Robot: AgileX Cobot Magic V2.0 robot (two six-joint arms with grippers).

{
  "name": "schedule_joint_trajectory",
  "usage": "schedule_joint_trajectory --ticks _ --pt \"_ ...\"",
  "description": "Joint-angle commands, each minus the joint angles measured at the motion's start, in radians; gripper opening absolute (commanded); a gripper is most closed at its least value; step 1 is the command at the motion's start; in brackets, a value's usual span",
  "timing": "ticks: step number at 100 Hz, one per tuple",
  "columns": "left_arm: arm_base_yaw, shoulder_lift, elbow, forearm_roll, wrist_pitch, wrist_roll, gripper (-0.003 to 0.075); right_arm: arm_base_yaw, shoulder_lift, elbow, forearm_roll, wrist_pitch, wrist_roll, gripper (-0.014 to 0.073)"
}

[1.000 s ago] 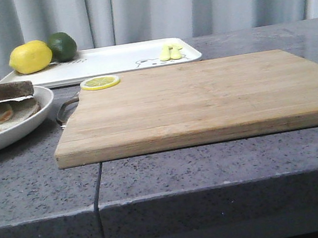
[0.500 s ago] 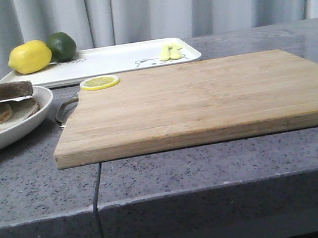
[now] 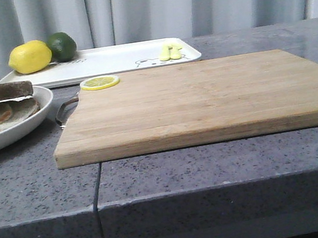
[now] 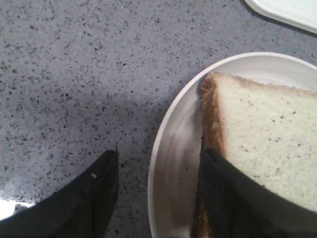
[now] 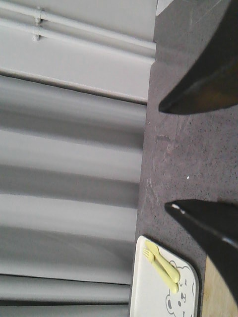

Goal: Place bread and move sandwich to tray
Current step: 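Grasp the white plate rim with the left gripper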

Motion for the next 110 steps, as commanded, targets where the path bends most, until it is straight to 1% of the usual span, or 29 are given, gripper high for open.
schedule_joint_trajectory --ticks 1,49,67,87,110 --pt "0.001 -0.004 -0.034 -0.025 -0.036 0.005 0.0357 -0.007 0.0 -0.027 -0.029 -0.029 0.004 0.0402" --pt "0.001 0.019 -0.034 -0.025 -0.01 0.029 0.0357 -0.007 0.0 -0.027 -0.029 -0.029 0.004 0.0402" --pt "-0.007 0.06 -0.034 -0.025 0.016 0.03 0.0357 -0.007 0.0 -0.027 -0.029 -0.029 0.004 0.0402" --pt "-0.036 0.082 -0.034 -0.025 0.003 0.03 0.0357 -0.007 0.0 -0.027 -0.028 -0.029 0.003 0.0402" --pt "-0.036 0.082 -0.034 -0.025 -0.005 0.03 0.0345 -0.007 0.0 -0.027 -0.028 -0.027 0.003 0.0402"
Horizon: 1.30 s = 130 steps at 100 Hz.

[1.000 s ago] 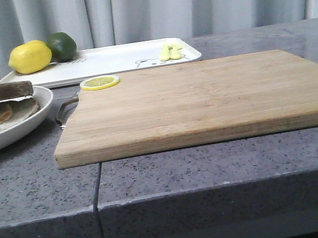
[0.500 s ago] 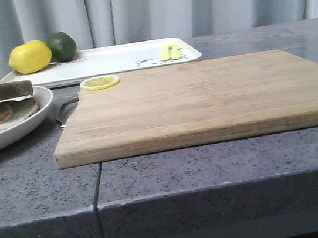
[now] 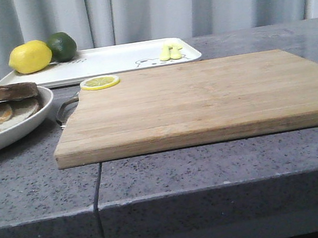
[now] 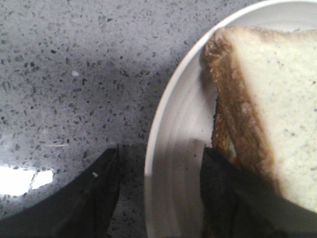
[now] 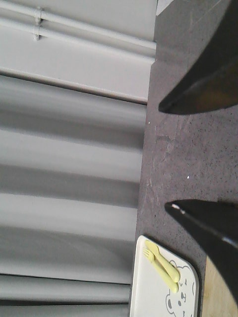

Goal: Place bread and move sandwich to tray
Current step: 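Grasp the white plate rim with the left gripper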

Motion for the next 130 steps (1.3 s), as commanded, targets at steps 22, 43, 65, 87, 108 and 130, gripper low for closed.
schedule_joint_trajectory --ticks 22,43,65,87,108,130 --pt "-0.006 -0.024 -0.03 -0.025 -0.033 0.003 0.0167 -0.007 0.0 -0.027 -0.028 -0.026 0.002 0.0402" --pt "-0.006 -0.024 -0.03 -0.025 -0.033 0.003 -0.0018 -0.007 0.0 -0.027 -0.027 -0.026 0.002 0.0402" --pt "-0.004 -0.024 -0.03 -0.026 -0.035 0.003 -0.0019 -0.007 0.0 -0.027 -0.027 -0.026 0.002 0.0402" --pt "-0.004 -0.05 -0.03 -0.033 -0.039 0.003 -0.0019 -0.007 0.0 -0.027 -0.027 -0.026 0.002 0.0402" --pt "-0.004 -0.108 -0.03 -0.046 -0.035 0.003 -0.0019 -0.007 0.0 -0.027 -0.027 -0.026 0.002 0.0402" --pt "-0.004 -0.157 -0.03 -0.088 -0.032 0.003 -0.0019 -0.007 0.0 -0.027 -0.027 -0.026 0.002 0.0402"
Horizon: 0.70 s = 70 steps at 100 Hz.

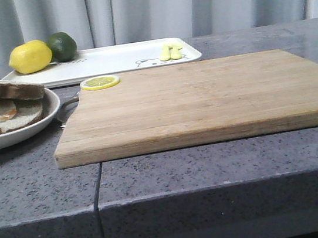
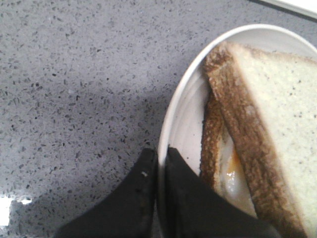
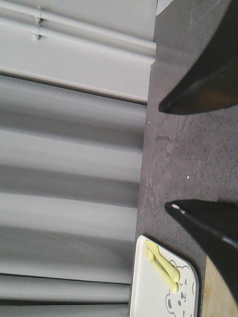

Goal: Place bread and move sandwich to tray
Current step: 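Grasp the white plate rim with the left gripper, then lift the plate with the left gripper and carry it over the tray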

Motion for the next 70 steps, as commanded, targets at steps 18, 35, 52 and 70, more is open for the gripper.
schedule_joint_trajectory --ticks 18,35,52,70 --pt "-0.004 -0.07 -0.033 -0.099 -0.034 0.003 -0.0019 -0.007 0.0 -0.027 -0.027 -0.026 0.002 0.0402" --pt "-0.004 -0.07 -0.07 -0.163 -0.034 0.018 -0.0019 -0.007 0.0 -0.027 -0.027 -0.026 0.002 0.0402" --pt "-0.004 -0.068 -0.131 -0.302 -0.031 0.084 -0.0019 -0.007 0.0 -0.027 -0.027 -0.026 0.002 0.0402" --pt "-0.004 -0.002 -0.222 -0.354 0.011 0.106 -0.0019 -0.007 0.0 -0.027 -0.027 -0.026 0.002 0.0402"
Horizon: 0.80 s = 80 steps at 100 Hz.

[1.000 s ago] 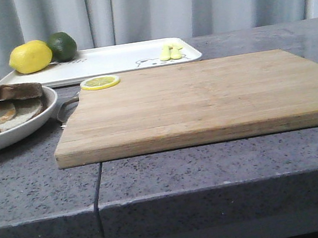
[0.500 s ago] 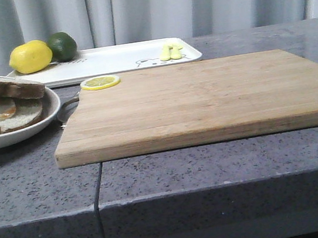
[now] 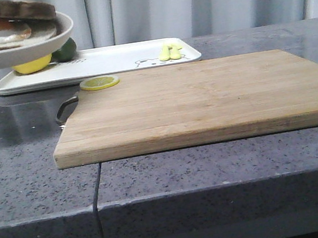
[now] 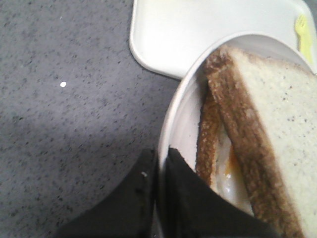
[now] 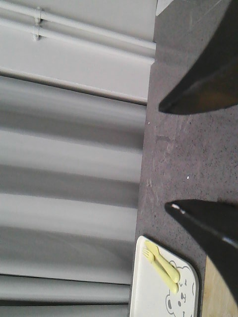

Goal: Place bread and move sandwich to tray
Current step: 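Lift the plate with the left gripper and carry it over the tray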

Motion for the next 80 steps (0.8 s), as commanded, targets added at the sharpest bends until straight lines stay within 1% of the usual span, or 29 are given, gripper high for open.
schedule_joint_trajectory --ticks 1,20,57,80 --pt "-0.004 0.021 -0.08 -0.098 -0.022 0.009 -0.0019 -0.007 0.0 -0.027 -0.027 -0.026 0.002 0.0402" --pt "-0.011 0.124 -0.185 -0.206 -0.013 0.055 -0.002 -0.007 0.0 -0.027 -0.027 -0.026 0.002 0.0402" --pt "-0.12 0.355 -0.469 -0.216 0.039 0.057 -0.002 -0.007 0.0 -0.027 -0.026 -0.025 0.002 0.0402" --pt "-0.145 0.502 -0.628 -0.263 0.071 0.053 -0.002 -0.007 0.0 -0.027 -0.026 -0.025 0.002 0.0402"
